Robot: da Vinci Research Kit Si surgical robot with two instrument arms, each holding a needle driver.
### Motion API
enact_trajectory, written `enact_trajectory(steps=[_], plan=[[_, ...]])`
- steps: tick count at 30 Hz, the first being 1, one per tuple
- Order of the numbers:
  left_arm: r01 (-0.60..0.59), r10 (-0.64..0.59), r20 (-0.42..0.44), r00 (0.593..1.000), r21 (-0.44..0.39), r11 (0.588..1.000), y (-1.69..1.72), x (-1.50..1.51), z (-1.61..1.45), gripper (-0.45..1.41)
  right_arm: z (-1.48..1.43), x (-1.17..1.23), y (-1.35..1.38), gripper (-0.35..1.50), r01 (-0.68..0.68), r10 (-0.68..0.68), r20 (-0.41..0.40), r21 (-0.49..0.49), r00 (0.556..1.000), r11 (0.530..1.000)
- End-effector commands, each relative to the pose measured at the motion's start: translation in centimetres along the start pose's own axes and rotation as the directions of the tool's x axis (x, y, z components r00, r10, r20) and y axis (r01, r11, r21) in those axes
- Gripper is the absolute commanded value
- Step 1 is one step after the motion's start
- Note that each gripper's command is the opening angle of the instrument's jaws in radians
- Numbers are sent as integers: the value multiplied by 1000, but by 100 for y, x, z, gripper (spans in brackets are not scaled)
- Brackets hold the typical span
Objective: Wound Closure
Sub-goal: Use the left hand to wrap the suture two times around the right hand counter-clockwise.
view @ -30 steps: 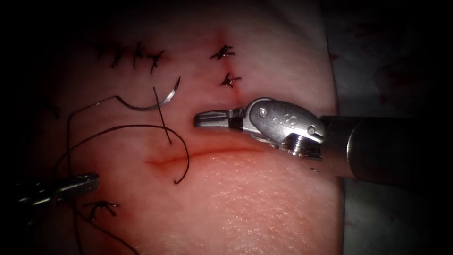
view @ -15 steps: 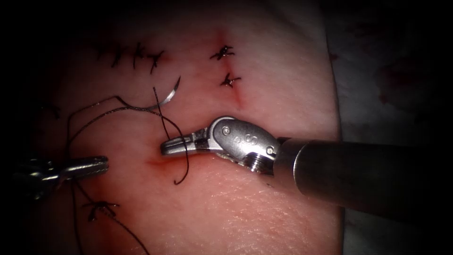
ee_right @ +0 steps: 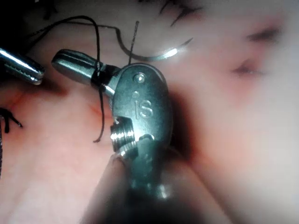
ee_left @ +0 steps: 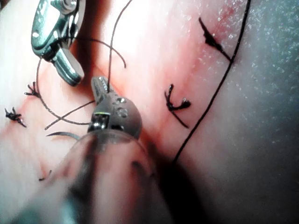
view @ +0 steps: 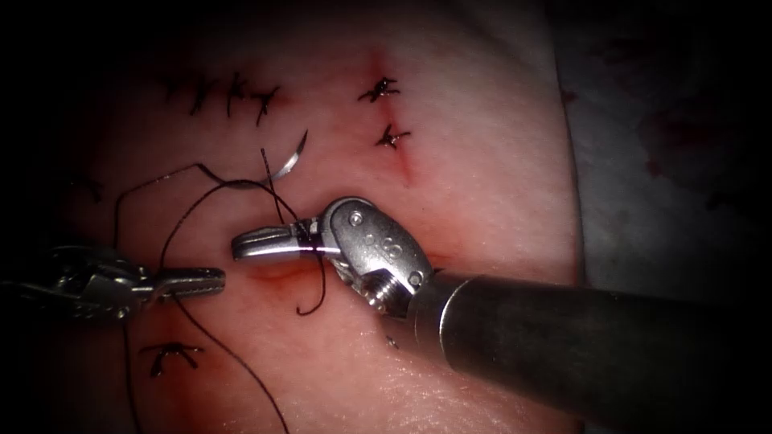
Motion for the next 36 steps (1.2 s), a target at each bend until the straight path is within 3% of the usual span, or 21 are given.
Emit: enact_trajectory(steps=[1,11,14,15,16,17,18,19,25,29,30,33,36], plan=[[-3,3,4,1000,-13,1000,3,-7,16,-45,13,1,3,-35,-8,8,-13,-9,1000,1000],[-21,22,13,1000,-86,996,13,-3,61,-45,33,10,-18,-35,-63,61,-45,-44,997,997],[-25,25,-2,1000,-92,995,10,1,68,-45,38,11,-22,-35,-74,66,-61,-140,996,987],[-27,27,-5,1000,-97,995,10,3,68,-45,39,12,-20,-35,-78,64,-72,-226,995,971],[-28,27,-6,1000,-103,994,11,3,68,-45,39,12,-19,-8,-79,63,-66,-270,996,960],[-29,28,-8,1000,-113,993,12,7,65,-45,40,13,-16,74,-71,56,-52,-360,997,930],[-29,28,-9,1000,-113,993,12,9,65,-45,42,13,-15,105,-65,57,-34,-382,998,922],[-23,22,-10,1000,-113,993,12,12,63,-45,43,12,-14,123,-57,60,-7,-409,998,911],[-70,67,-27,997,-115,991,8,34,56,-45,46,10,-5,125,-33,64,44,-504,997,863],[-112,111,-21,994,-120,986,5,45,52,-45,45,7,-3,123,9,58,114,-512,992,859],[-122,120,-22,992,-112,986,4,48,50,-45,45,6,-3,120,13,65,134,-512,989,859],[-145,144,-17,989,-95,985,-1,53,44,-45,43,-1,-3,71,28,105,244,-484,964,874],[-168,167,-12,986,-67,984,-5,55,37,-45,41,-5,-4,66,30,117,301,-443,946,896]])
